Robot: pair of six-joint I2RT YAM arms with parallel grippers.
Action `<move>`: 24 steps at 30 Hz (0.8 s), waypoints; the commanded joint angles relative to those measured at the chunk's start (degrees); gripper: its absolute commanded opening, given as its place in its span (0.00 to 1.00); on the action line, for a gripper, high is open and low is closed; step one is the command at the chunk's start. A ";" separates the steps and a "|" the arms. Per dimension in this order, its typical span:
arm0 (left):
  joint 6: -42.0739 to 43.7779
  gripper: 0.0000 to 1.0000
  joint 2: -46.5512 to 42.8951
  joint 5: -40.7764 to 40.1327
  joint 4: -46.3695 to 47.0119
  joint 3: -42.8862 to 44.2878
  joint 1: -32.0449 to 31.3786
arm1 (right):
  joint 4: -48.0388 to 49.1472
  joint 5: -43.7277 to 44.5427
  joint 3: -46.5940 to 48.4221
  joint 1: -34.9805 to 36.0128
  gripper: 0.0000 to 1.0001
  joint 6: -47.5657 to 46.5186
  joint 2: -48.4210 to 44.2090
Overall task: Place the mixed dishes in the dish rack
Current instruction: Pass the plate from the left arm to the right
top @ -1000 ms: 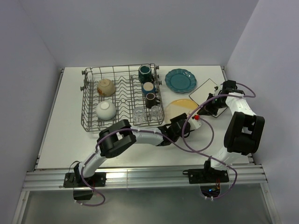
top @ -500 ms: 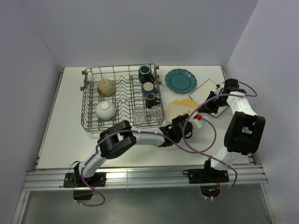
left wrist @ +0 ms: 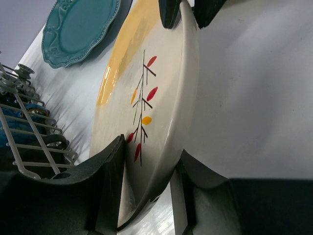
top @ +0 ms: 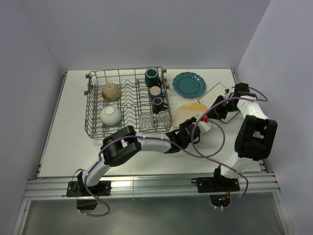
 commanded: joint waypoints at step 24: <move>-12.40 0.00 -3.32 8.94 3.80 -2.64 -0.47 | 4.99 -11.35 0.25 1.48 0.35 6.29 9.54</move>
